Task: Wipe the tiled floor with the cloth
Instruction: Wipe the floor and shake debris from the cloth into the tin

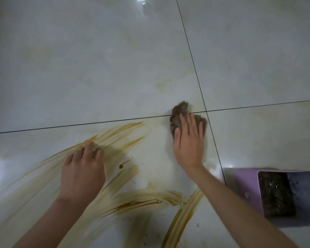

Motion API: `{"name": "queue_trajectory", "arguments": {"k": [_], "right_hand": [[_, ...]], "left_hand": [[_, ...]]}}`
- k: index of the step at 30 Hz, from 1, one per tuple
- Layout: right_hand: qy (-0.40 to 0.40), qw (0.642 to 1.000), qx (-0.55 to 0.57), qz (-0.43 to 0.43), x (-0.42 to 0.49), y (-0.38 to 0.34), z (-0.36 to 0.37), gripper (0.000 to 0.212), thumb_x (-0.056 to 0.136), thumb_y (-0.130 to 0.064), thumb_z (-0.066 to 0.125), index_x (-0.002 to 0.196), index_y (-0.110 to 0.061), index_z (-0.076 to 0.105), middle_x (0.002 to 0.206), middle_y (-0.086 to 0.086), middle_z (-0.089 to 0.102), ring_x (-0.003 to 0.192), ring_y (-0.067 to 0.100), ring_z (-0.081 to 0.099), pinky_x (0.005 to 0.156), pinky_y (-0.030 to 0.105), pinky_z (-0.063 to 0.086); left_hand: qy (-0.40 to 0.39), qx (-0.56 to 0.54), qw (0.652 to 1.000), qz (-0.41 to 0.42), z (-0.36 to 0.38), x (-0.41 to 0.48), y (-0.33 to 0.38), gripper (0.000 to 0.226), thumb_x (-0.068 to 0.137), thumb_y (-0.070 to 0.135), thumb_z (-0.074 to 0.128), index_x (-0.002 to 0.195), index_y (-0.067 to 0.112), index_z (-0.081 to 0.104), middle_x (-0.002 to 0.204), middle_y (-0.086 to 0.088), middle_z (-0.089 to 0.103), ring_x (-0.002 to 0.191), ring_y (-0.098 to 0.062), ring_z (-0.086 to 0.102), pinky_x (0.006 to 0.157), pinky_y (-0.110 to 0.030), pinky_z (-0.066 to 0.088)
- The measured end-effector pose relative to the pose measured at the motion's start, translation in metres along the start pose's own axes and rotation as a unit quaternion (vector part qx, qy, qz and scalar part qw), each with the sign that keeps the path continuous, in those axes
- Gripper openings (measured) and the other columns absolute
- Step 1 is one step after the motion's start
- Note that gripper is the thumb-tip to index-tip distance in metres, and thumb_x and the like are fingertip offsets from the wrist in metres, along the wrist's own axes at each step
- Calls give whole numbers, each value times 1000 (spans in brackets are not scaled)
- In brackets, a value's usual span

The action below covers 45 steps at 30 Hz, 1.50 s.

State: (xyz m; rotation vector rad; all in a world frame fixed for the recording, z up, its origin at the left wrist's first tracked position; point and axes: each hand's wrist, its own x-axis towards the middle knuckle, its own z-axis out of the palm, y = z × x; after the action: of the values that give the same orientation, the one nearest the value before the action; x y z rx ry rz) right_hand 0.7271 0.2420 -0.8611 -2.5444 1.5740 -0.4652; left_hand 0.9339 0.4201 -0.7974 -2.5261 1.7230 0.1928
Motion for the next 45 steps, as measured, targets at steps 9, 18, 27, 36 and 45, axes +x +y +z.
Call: {"name": "queue_trajectory", "arguments": {"k": [9,18,27,36,45], "right_hand": [[-62,997,-31,-24,55,64,-16,53,98,-31,30,141,-4,46,148,18,42,138,34,37,114,52,24],[-47,998,-7,-51,-34,-120,27,52,98,-31,38,142,-6,46,149,21,38,140,34,32,117,50,20],[-202,899,-20,-388,30,-95,9,51,100,-26,25,140,-2,46,151,15,37,143,31,30,113,56,24],[-98,989,-60,-92,-14,-177,35,58,92,-36,33,136,0,49,144,30,40,124,46,43,109,54,25],[-194,898,-54,-391,-15,-194,33,53,98,-29,29,141,-2,46,151,18,37,144,33,27,113,55,29]], "left_hand": [[69,-36,997,19,17,-7,-13,40,81,12,37,101,2,71,116,-20,65,85,-40,66,67,-48,52],[75,-212,974,-35,22,-22,-29,45,87,18,38,122,10,63,142,-9,51,109,-34,61,69,-42,56],[23,-164,965,-203,29,-69,-115,76,89,46,19,146,-2,33,158,-18,17,146,-32,17,117,-53,18],[-93,-148,947,-268,55,-101,-144,94,78,74,-3,148,13,-17,154,-4,-31,142,-14,-30,117,-45,-10],[-70,-153,948,-271,59,-102,-144,95,77,75,-6,148,12,-18,153,-4,-33,142,-14,-32,117,-45,-15]]}}
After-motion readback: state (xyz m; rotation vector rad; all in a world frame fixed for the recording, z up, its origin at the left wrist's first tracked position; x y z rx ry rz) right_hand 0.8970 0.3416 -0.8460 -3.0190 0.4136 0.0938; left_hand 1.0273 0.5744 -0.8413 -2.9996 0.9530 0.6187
